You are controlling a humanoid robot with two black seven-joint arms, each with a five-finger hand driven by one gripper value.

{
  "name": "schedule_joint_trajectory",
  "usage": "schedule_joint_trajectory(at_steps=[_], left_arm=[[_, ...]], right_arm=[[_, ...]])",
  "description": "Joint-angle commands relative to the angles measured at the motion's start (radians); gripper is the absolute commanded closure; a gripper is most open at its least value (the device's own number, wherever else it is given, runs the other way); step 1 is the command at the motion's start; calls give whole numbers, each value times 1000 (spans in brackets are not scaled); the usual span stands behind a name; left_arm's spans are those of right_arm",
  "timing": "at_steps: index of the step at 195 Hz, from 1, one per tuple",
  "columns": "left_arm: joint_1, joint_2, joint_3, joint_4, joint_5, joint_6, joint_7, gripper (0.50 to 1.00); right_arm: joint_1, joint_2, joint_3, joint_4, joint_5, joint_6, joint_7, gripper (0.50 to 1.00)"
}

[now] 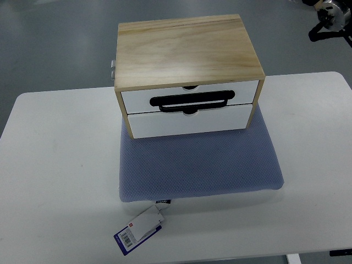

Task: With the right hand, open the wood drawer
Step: 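Raise the right hand and swing it over the wooden cabinet top, then lower the right hand onto the upper drawer's black handle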

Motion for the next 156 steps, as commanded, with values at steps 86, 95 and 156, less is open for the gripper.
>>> schedule_joint_trajectory(at_steps=[86,95,156], left_arm=[[-3,0,5,0,-1,0,1,500],[-5,0,5,2,-1,0,1,500],[-5,0,4,2,-1,0,1,500]], right_arm=[[486,-38,-423,626,101,220,-409,558],[486,-35,-431,645,135,220,-435,560],[476,-16,-495,685,236,148,-486,564]])
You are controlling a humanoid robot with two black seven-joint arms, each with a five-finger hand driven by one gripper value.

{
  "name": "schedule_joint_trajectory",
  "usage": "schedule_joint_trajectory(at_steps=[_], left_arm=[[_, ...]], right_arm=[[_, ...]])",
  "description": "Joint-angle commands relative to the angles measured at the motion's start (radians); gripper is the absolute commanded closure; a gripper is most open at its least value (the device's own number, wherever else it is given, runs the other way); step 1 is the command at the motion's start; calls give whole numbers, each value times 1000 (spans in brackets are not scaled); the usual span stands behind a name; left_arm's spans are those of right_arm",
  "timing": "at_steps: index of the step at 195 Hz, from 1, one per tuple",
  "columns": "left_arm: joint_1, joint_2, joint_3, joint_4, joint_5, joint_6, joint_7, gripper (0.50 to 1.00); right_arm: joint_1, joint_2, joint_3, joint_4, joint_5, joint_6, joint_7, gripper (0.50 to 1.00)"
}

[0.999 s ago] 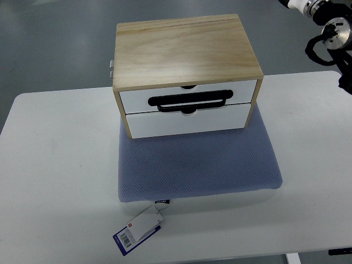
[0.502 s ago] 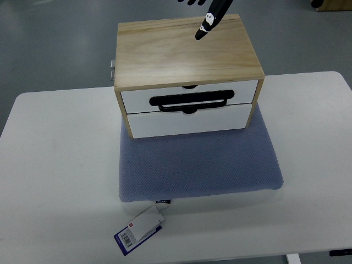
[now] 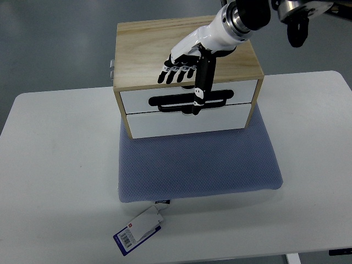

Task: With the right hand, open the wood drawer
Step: 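Lower the right hand onto the upper drawer's black handle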

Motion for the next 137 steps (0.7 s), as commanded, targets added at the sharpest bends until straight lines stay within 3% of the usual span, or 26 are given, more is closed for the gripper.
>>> schedule_joint_trajectory(at_steps=[1,31,137], left_arm=[[0,0,0,0,2,0,0,500],[0,0,0,0,0,0,0,500],[1,0,-2,2,0,0,0,500]], right_arm=[[-2,11,-20,4,22,-41,-19,564],[-13,25,-34,4,44,-101,-30,564],[-76,52,-80,-3,35,-158,-34,564]])
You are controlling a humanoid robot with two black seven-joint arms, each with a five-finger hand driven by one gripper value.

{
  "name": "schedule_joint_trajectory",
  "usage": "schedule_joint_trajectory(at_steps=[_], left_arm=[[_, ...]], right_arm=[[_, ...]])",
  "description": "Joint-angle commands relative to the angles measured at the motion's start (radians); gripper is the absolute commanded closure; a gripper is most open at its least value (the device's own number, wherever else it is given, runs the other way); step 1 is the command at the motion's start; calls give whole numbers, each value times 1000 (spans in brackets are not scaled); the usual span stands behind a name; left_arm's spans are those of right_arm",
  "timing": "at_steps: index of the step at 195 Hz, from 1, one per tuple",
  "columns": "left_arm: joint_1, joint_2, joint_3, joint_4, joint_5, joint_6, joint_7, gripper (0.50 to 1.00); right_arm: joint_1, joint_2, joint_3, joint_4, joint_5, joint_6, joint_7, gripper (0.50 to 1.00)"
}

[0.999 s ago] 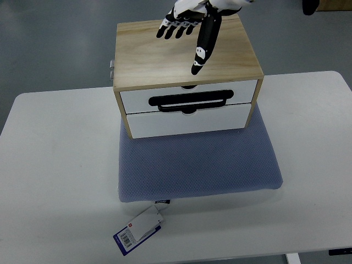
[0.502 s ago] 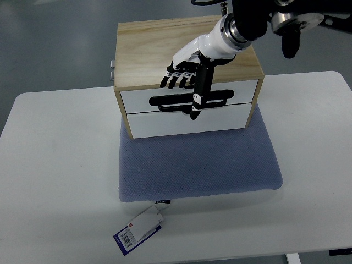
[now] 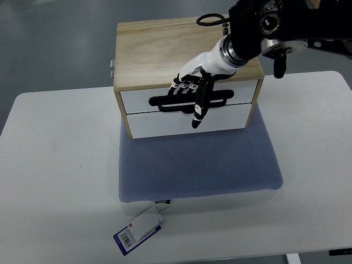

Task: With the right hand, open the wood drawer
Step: 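Lower the right hand onto the upper drawer's black handle, then hook the right hand fingers around the black handle, then pull the upper white drawer toward the robot with the right hand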

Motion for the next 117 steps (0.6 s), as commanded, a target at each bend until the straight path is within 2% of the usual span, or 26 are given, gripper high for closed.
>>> schedule_joint_trajectory(at_steps=[1,117], left_arm=[[1,0,1,1,0,0,0,500],[1,0,0,0,0,0,0,500]], right_arm=[[-6,1,-3,-2,-2,-2,0,564],[-79,14,-37,-30,-63,-49,0,564]])
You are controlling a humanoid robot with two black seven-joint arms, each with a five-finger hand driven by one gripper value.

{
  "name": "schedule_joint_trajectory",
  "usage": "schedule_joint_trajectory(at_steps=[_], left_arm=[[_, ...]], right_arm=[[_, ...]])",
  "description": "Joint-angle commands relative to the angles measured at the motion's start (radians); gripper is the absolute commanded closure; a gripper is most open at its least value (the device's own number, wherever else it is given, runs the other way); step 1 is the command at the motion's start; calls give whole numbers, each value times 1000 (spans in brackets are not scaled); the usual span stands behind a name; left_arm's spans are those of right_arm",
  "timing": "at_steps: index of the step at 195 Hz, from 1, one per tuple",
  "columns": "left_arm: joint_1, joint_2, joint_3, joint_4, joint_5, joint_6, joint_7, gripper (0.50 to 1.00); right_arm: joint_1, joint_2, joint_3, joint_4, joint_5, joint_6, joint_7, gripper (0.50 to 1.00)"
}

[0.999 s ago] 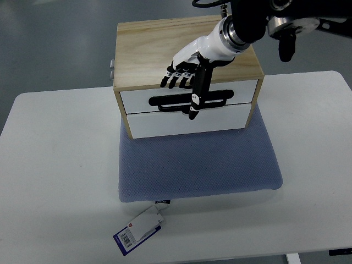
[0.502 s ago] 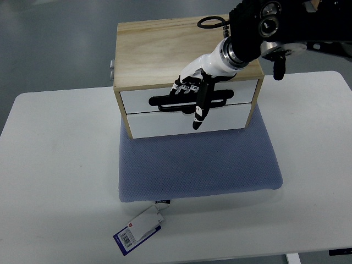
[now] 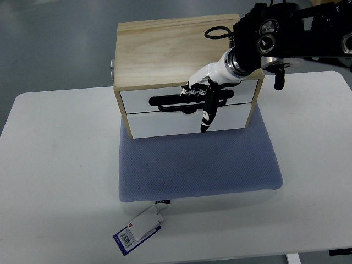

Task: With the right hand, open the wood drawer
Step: 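Pull the upper white drawer toward the robot with the right hand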

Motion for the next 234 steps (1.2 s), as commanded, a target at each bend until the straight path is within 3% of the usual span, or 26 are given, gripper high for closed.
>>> schedule_joint_trajectory(at_steps=[1,112,145,234], left_arm=[[-1,0,0,0,0,0,0,500],[1,0,0,3,0,0,0,500],[1,0,0,5,0,1,0,500],[1,0,-2,8,0,1,0,500]], right_arm=[[-17,4,-3,-10,-9,-7,0,564],[-54,7,-2,-18,-18,19,0,560],[-47,-2,7,-7,-10,88,2,560],[-21,-39,14,53,2,191,12,560]])
